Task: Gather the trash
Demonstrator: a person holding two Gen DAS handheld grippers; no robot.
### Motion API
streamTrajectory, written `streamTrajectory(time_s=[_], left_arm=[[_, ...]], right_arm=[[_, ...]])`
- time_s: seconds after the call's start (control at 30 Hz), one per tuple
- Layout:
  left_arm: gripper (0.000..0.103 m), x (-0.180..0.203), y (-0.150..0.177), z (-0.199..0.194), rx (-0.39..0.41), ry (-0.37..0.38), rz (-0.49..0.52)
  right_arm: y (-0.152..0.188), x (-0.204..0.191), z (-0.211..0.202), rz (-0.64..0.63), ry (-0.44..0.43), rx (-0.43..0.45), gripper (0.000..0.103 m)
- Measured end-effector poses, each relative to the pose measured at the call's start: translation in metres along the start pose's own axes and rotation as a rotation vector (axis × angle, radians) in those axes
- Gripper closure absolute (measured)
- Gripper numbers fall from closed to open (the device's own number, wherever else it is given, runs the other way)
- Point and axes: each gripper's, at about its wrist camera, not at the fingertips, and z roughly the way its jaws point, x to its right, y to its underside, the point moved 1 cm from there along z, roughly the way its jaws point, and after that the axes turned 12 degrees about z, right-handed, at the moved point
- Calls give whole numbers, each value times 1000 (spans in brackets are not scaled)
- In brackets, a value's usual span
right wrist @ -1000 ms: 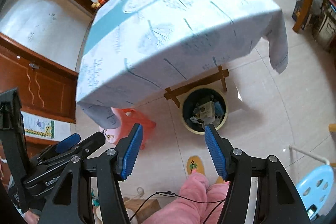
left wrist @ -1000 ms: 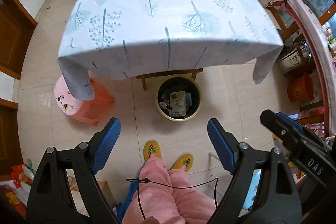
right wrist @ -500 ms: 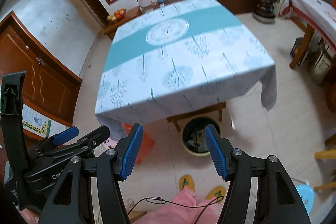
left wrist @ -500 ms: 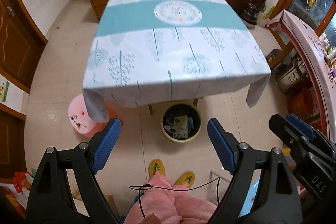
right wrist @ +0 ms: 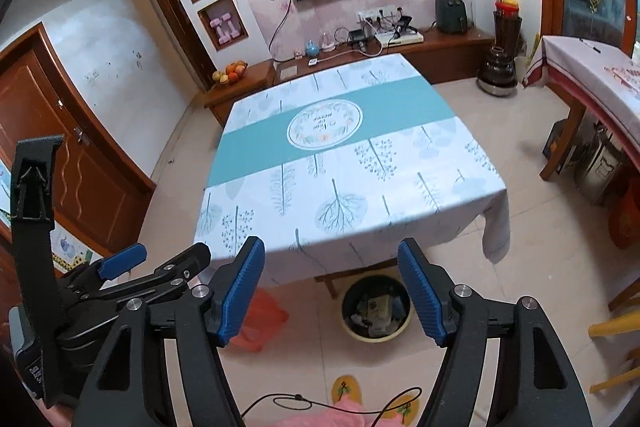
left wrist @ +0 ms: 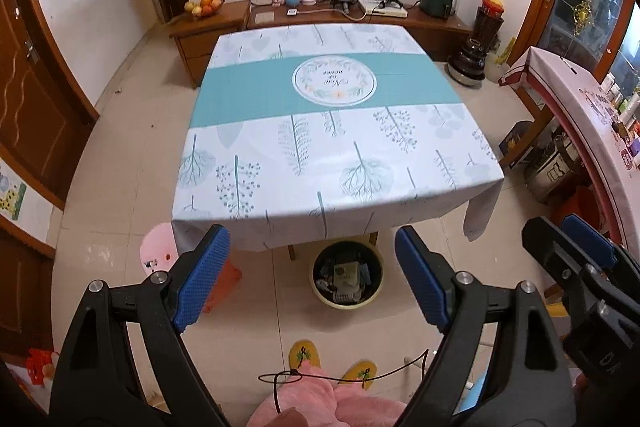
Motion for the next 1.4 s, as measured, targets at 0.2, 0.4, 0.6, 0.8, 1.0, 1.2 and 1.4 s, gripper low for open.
streamTrajectory(time_s=[0.2, 0.4, 0.6, 0.8, 1.0, 1.2, 1.4], left_arm=[[20, 6, -7, -7, 31, -5, 6], [20, 10, -10, -12, 50, -13, 16], [20, 8, -11, -12, 50, -10, 18], [21, 9, -13, -17, 64, -10, 20], [21, 11, -13, -19, 67, -16, 19], [21, 11, -14, -23, 63, -13, 20], [21, 11, -15, -24, 65, -16, 19]], right_arm=[[-4, -1, -10, -4, 3, 23, 32], [-4, -3, -12, -15, 7, 19, 32], [-6, -4, -10, -20, 3, 22, 32], [-6, -6, -12, -18, -7, 28, 32], [-6, -6, -12, -19, -6, 30, 32], [-5, -5, -13, -19, -8, 31, 32], [-5, -5, -12, -20, -9, 30, 32]])
